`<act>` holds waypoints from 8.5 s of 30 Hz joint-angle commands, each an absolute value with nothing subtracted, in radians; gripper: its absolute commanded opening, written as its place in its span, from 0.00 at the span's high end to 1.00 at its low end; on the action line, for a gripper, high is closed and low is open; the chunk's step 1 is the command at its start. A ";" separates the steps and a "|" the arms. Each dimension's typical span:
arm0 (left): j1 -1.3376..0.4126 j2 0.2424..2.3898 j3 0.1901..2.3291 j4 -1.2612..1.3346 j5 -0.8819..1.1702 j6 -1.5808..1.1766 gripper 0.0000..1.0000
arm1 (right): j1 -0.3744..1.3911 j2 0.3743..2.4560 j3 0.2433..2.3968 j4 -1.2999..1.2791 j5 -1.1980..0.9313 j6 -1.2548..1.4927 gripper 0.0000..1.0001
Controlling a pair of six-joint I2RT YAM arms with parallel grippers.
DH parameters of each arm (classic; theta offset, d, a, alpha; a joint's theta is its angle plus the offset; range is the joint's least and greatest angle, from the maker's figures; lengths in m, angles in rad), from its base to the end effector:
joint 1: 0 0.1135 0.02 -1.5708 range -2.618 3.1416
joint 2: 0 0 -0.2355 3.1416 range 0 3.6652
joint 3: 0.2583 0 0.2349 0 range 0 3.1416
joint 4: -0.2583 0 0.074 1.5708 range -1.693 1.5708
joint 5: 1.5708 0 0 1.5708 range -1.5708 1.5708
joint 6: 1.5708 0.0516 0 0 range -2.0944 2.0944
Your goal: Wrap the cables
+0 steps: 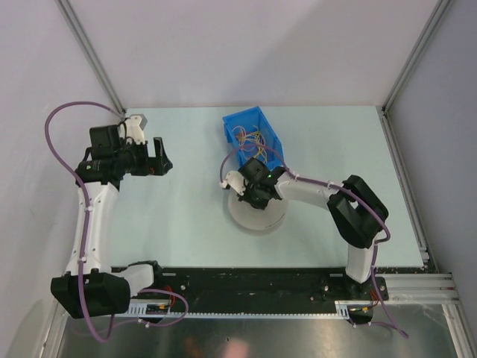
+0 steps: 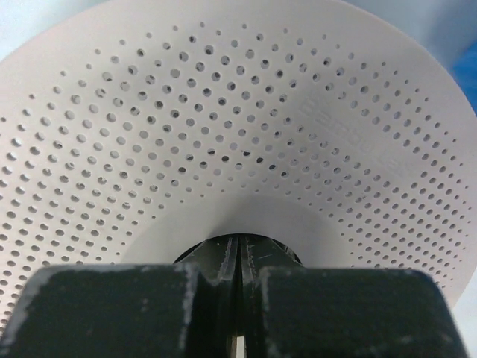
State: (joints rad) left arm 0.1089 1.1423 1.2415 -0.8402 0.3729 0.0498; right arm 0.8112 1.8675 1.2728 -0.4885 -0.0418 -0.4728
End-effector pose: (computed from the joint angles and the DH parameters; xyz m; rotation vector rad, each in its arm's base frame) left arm 0.2329 0.0066 0.3275 0.1213 2.2708 -0.3470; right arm 0.2528 0.2693 0.1502 -1.6057 2.1245 0.1664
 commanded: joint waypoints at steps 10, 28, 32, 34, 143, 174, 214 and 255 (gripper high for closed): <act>0.090 1.109 1.262 -0.814 0.397 0.115 0.01 | 0.812 1.614 1.290 -0.618 -0.068 -0.415 1.00; -0.342 1.691 1.888 -0.721 0.314 0.140 0.01 | 0.256 1.505 1.336 -0.273 -0.359 -0.053 0.45; -0.407 1.887 2.069 -0.701 0.399 0.351 0.06 | 0.205 1.535 1.336 -0.256 -0.422 -0.027 0.41; -0.428 1.975 2.138 -0.700 0.462 0.491 0.07 | 0.188 1.538 1.336 -0.253 -0.438 -0.036 0.41; -0.393 1.599 2.507 -0.046 0.333 -0.177 1.00 | 0.331 1.784 1.347 0.592 -0.731 -0.204 0.14; -0.394 1.466 2.257 -0.030 0.306 -0.134 1.00 | 0.383 1.862 1.370 0.339 -0.672 -0.320 1.00; -0.370 1.363 1.234 -0.057 0.206 -0.085 1.00 | 0.267 1.862 1.433 0.268 -0.169 -1.361 1.00; -0.323 1.112 1.388 -0.135 0.473 0.009 1.00 | 0.019 1.406 1.376 -0.376 -0.510 -0.971 1.00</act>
State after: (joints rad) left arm -0.3229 1.2140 1.3048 -0.1143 0.3801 -0.0433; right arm 0.0280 1.5757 1.3613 -0.2447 -0.3969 -1.0592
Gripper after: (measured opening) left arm 0.008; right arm 0.021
